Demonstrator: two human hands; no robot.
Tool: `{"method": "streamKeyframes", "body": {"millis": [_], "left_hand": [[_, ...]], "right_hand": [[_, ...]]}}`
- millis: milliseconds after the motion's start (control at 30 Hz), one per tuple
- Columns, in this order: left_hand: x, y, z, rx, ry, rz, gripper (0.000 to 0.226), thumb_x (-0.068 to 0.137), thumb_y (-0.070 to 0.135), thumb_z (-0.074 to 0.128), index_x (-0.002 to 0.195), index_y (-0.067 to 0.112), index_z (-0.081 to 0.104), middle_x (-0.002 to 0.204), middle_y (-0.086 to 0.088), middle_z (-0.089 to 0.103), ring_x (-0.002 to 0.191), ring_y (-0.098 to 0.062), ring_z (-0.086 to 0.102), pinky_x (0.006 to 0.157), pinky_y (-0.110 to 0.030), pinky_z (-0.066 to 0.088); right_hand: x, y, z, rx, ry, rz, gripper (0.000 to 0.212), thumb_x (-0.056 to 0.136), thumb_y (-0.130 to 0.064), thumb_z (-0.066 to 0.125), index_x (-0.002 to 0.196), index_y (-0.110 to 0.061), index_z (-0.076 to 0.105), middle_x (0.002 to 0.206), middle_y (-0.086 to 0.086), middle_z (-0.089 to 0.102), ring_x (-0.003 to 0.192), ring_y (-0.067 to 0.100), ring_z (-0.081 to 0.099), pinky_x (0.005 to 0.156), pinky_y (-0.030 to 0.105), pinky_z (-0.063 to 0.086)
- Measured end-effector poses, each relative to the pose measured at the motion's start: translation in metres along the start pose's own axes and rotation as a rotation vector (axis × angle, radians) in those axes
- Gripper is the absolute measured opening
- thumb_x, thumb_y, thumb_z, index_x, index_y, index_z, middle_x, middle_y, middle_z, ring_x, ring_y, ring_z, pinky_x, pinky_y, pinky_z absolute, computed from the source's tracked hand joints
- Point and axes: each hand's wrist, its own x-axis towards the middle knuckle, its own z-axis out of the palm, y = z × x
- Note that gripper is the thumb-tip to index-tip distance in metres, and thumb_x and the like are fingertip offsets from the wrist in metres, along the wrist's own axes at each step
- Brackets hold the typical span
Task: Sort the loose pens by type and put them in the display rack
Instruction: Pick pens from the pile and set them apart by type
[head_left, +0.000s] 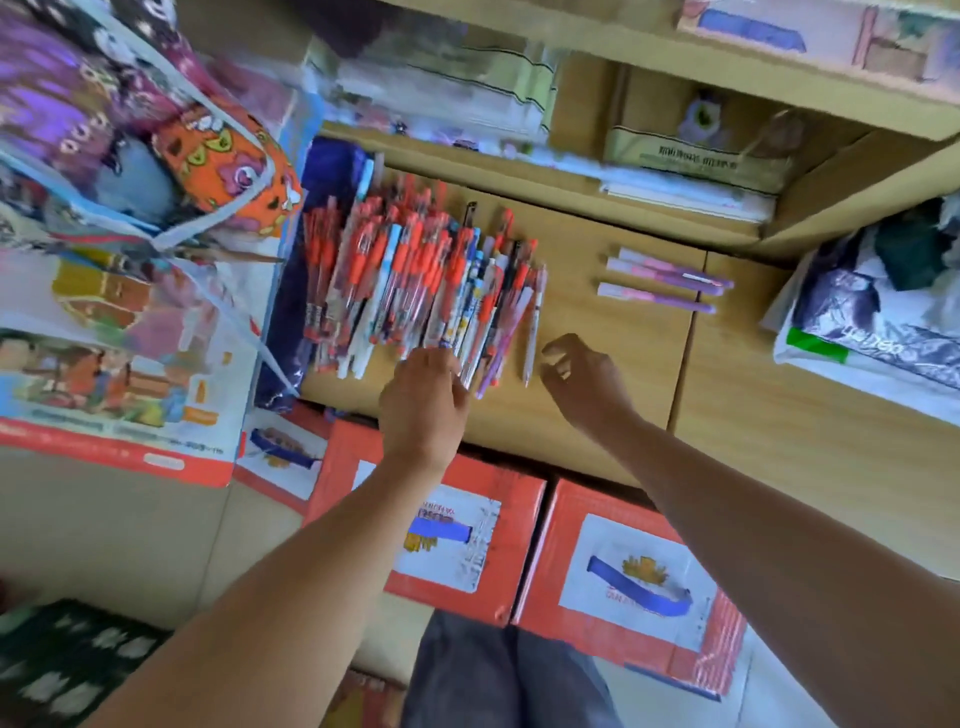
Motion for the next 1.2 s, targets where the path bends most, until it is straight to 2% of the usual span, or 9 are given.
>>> {"method": "streamKeyframes", "body": {"millis": [100, 233, 333, 400, 533, 667, 800, 967, 1200], "left_hand": [[0.007, -0.019, -0.002, -0.035, 0.012, -0.082, 0.017, 0.091, 0.021, 0.054, 0.107, 0.017, 0.057, 0.106, -0.003, 0.058, 0.083, -0.02, 0.059, 0.058, -0.029, 0.038], [0.016, -0.029, 0.006, -0.085, -0.01, -0.085, 0.019, 0.092, 0.029, 0.056, 0.108, 0.019, 0.056, 0.109, -0.002, 0.06, 0.079, -0.017, 0.063, 0.054, -0.03, 0.046], [0.02, -0.026, 0.009, -0.114, -0.028, -0.115, 0.021, 0.091, 0.033, 0.06, 0.105, 0.019, 0.056, 0.1, 0.0, 0.065, 0.083, -0.017, 0.065, 0.063, -0.036, 0.055], [0.022, -0.025, 0.009, -0.115, -0.029, -0.141, 0.022, 0.09, 0.035, 0.062, 0.103, 0.018, 0.057, 0.095, 0.001, 0.067, 0.083, -0.017, 0.065, 0.065, -0.036, 0.056], [0.025, -0.022, 0.006, -0.084, -0.02, -0.158, 0.018, 0.09, 0.036, 0.062, 0.096, 0.019, 0.057, 0.089, 0.005, 0.067, 0.078, -0.015, 0.063, 0.06, -0.03, 0.051], [0.028, -0.016, 0.004, -0.053, -0.016, -0.118, 0.014, 0.091, 0.033, 0.059, 0.091, 0.02, 0.056, 0.086, 0.007, 0.064, 0.073, -0.014, 0.059, 0.055, -0.025, 0.04], [0.034, -0.008, 0.006, -0.055, -0.047, -0.087, 0.018, 0.089, 0.039, 0.061, 0.094, 0.022, 0.056, 0.089, 0.008, 0.064, 0.076, -0.012, 0.059, 0.056, -0.025, 0.038], [0.037, -0.006, 0.008, 0.008, -0.04, -0.086, 0.024, 0.089, 0.044, 0.06, 0.093, 0.022, 0.056, 0.084, 0.009, 0.062, 0.068, -0.01, 0.05, 0.053, -0.025, 0.035], [0.037, -0.004, 0.011, -0.027, -0.035, -0.082, 0.011, 0.091, 0.031, 0.058, 0.093, 0.021, 0.056, 0.085, 0.007, 0.064, 0.075, -0.015, 0.06, 0.056, -0.024, 0.035]], "right_hand": [[0.017, -0.018, 0.012, 0.015, 0.072, 0.022, 0.021, 0.095, -0.027, 0.053, 0.111, -0.015, 0.056, 0.071, -0.007, 0.059, 0.073, 0.024, 0.06, 0.059, 0.03, 0.042], [0.038, -0.034, 0.022, 0.022, 0.076, 0.093, 0.029, 0.091, -0.042, 0.054, 0.091, -0.014, 0.059, 0.073, 0.002, 0.063, 0.068, 0.026, 0.061, 0.06, 0.037, 0.052], [0.049, -0.038, 0.023, 0.009, 0.077, 0.135, 0.032, 0.089, -0.041, 0.059, 0.069, -0.018, 0.053, 0.058, -0.001, 0.056, 0.054, 0.013, 0.052, 0.048, 0.028, 0.039], [0.052, -0.038, 0.022, 0.038, 0.054, 0.157, 0.031, 0.088, -0.037, 0.062, 0.062, -0.023, 0.05, 0.053, -0.004, 0.053, 0.052, 0.008, 0.049, 0.048, 0.027, 0.035], [0.051, -0.03, 0.014, 0.21, 0.049, 0.199, 0.022, 0.086, -0.035, 0.059, 0.076, -0.016, 0.058, 0.073, 0.005, 0.064, 0.065, 0.021, 0.057, 0.055, 0.029, 0.041], [0.048, -0.021, 0.0, 0.333, 0.107, 0.226, 0.012, 0.088, -0.026, 0.051, 0.081, -0.017, 0.051, 0.076, 0.007, 0.07, 0.06, 0.019, 0.053, 0.057, 0.034, 0.043], [0.049, -0.01, -0.004, 0.256, 0.11, 0.205, 0.012, 0.09, -0.023, 0.053, 0.084, -0.012, 0.052, 0.065, 0.003, 0.067, 0.049, 0.012, 0.051, 0.051, 0.029, 0.04], [0.051, -0.009, 0.007, 0.018, -0.039, 0.154, 0.036, 0.083, -0.043, 0.066, 0.087, -0.008, 0.059, 0.075, 0.008, 0.068, 0.066, 0.023, 0.065, 0.061, 0.037, 0.054], [0.046, 0.01, -0.009, -0.013, -0.026, 0.199, 0.022, 0.085, -0.028, 0.068, 0.082, -0.013, 0.053, 0.079, 0.008, 0.064, 0.069, 0.023, 0.061, 0.051, 0.028, 0.044]]}}
